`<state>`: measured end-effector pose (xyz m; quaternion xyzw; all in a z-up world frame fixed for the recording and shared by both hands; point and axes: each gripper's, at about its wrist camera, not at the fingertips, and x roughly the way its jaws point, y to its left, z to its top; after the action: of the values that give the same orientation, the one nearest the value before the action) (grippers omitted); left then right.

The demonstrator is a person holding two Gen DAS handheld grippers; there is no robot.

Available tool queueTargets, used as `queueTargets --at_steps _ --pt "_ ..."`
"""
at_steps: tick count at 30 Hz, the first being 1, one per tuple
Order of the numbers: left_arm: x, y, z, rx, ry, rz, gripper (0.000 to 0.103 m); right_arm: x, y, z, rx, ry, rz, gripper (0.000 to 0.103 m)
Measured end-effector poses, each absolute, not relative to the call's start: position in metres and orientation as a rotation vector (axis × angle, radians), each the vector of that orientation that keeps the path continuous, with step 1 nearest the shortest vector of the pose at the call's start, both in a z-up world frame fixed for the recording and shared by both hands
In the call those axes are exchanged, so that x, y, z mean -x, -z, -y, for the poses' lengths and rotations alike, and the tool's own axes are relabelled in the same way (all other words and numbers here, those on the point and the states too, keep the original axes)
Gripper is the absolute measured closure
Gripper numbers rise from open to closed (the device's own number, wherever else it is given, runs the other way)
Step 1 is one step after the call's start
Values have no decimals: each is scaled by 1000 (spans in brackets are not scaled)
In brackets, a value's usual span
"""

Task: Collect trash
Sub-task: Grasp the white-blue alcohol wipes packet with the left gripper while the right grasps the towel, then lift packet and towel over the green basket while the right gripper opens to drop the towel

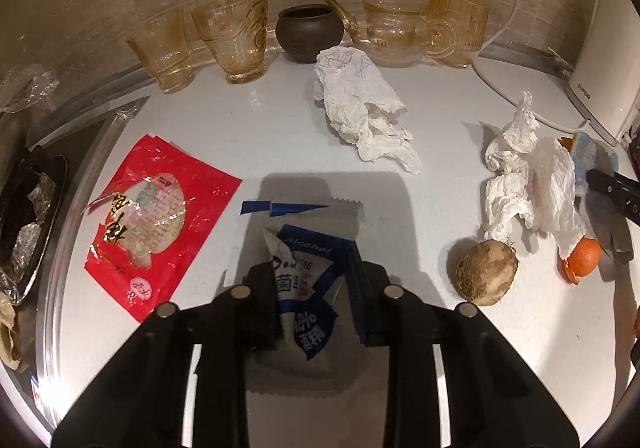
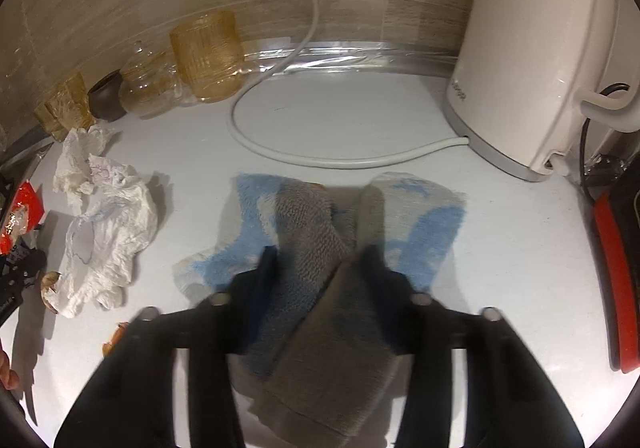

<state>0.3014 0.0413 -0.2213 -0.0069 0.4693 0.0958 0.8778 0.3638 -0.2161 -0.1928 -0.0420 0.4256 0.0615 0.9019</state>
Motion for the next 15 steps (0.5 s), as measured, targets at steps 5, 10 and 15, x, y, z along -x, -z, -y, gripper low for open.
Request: queueTargets --at_steps 5,10,15 --pt "-295 219 -40 2 -212 -966 80 -365 191 224 57 -133 -881 79" --pt "-286 209 -38 1 -206 -943 81 -364 191 222 58 -132 -877 82" --pt "-276 195 -39 32 -196 -922 81 -360 186 220 60 -136 -865 86"
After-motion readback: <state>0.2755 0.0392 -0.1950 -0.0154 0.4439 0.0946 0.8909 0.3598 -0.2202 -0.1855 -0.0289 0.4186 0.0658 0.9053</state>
